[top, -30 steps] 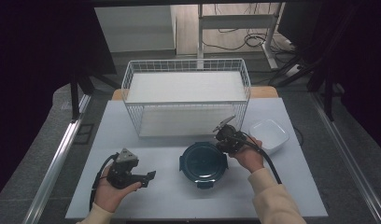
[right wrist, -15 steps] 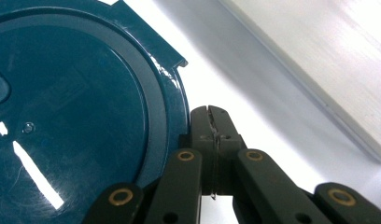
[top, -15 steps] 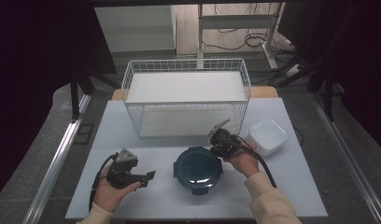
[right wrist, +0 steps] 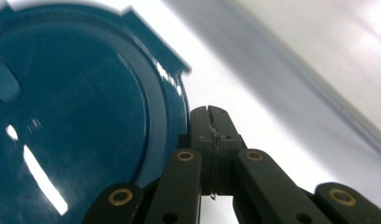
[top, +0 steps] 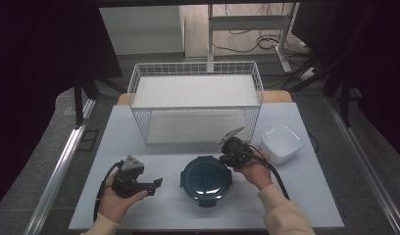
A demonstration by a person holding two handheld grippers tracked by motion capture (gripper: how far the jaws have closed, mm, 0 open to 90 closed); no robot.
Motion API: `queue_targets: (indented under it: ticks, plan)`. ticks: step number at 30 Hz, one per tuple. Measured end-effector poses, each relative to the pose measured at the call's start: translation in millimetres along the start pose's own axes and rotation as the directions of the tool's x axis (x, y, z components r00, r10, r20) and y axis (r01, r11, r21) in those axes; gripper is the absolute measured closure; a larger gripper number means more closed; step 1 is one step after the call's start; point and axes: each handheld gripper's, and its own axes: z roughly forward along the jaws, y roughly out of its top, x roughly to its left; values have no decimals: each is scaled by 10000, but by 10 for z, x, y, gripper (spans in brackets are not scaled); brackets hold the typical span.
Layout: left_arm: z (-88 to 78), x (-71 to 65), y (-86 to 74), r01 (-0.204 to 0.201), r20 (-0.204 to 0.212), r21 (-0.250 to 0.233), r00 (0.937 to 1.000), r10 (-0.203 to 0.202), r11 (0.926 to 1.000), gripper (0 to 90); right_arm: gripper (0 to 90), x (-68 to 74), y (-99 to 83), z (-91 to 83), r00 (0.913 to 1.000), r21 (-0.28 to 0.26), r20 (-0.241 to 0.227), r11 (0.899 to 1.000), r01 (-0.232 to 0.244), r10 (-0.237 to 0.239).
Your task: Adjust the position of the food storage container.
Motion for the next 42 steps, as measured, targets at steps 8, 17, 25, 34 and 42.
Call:
queue_targets:
  ticks: [8, 17, 25, 34, 42]
  plan:
    - [-19, 44, -9, 119, -75, -70, 9999, -119, 9999, 203, 892, 47, -260, -412, 9956, -1331, -51, 9867, -933, 935]
    - [-40, 64, -13, 181, -163, -99, 9997, -182, 9998, 203, 557, 29, -698, -543, 9833, -989, -408, 9786, -1803, 1771]
    - [-51, 27, 1, 23, -189, -149, 9998, -25, 9999, 202, 214, 40, -814, -616, 9755, -1054, -427, 9700, -2192, 2158]
    - [-61, 48, 3, 80, -322, -190, 9994, -86, 9998, 201, 164, -33, -971, -534, 9608, -1247, -606, 9530, -2762, 2705]
    - [-76, -18, 26, -197, -476, -352, 9987, 180, 9992, 196, 163, -47, -985, -542, 9465, -1742, -965, 9311, -3206, 3079]
